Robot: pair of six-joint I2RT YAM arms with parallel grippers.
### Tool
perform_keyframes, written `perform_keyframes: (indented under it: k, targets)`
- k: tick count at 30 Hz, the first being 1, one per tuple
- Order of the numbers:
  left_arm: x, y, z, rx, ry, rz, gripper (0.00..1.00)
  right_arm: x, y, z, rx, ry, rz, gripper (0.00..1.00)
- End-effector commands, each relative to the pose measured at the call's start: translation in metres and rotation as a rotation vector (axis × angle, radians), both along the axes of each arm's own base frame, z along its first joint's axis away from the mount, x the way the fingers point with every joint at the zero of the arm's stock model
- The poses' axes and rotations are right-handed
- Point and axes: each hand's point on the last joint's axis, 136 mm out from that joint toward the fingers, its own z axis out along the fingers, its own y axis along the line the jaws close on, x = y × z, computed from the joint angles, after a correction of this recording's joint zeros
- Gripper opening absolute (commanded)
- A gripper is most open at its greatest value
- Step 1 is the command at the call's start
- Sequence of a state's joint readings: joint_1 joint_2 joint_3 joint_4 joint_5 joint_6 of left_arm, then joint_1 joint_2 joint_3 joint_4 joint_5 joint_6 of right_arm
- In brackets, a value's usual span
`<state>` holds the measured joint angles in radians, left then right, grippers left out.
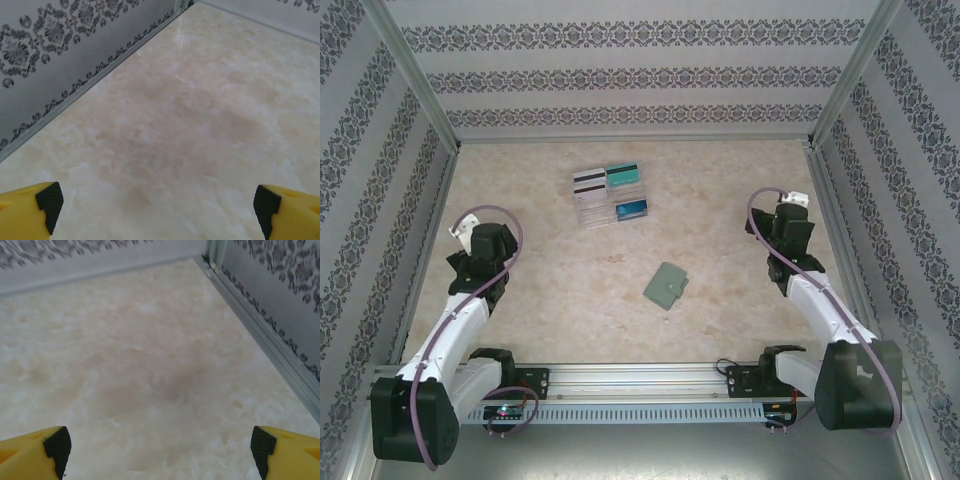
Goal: Put the credit cards into the card holder
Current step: Reset both arms
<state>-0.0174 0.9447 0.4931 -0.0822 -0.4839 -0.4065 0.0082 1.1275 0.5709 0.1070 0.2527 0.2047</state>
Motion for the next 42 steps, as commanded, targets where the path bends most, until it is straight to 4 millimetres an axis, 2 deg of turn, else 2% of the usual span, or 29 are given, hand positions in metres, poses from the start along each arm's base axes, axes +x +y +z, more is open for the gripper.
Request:
perform_keyframes:
  k: [1,5,11,15,18,21,26,30,34,36,42]
  targets:
    - [0.016,0.004,0.026,0.129,-0.128,-0.057,1.00,0.011,-0.011,0.010,-0.048,-0.071,-0.042,0.95]
    - [0.019,-0.002,0.018,0.171,-0.120,-0.128,1.00,0.008,-0.011,-0.010,-0.052,-0.054,-0.040,0.95]
    - [0.028,-0.023,0.010,0.169,-0.198,-0.273,1.00,0.006,-0.007,-0.017,-0.060,-0.131,-0.012,0.95]
    - [0.041,-0.029,0.001,0.165,-0.186,-0.317,1.00,0.008,0.001,-0.023,-0.047,-0.168,0.035,0.98]
    - [0.049,-0.031,-0.006,0.158,-0.200,-0.323,1.00,0.012,0.006,-0.018,-0.051,-0.196,0.065,0.98]
    - [0.060,-0.035,-0.017,0.148,-0.187,-0.347,1.00,0.009,0.009,-0.024,-0.058,-0.207,0.087,0.98]
    - [0.083,-0.049,-0.029,0.127,-0.185,-0.432,1.00,0.019,0.023,-0.023,-0.069,-0.232,0.175,0.98]
    - [0.099,-0.064,-0.052,0.113,-0.138,-0.527,1.00,0.026,0.027,-0.033,-0.069,-0.229,0.203,0.98]
    - [0.104,-0.069,-0.062,0.104,-0.110,-0.560,1.00,0.031,0.034,-0.049,-0.060,-0.190,0.241,0.98]
    - [0.105,-0.069,-0.062,0.102,-0.103,-0.565,1.00,0.044,0.040,-0.045,-0.064,-0.200,0.280,0.98]
    - [0.105,-0.070,-0.062,0.104,-0.105,-0.568,1.00,0.044,0.041,-0.046,-0.066,-0.186,0.282,0.98]
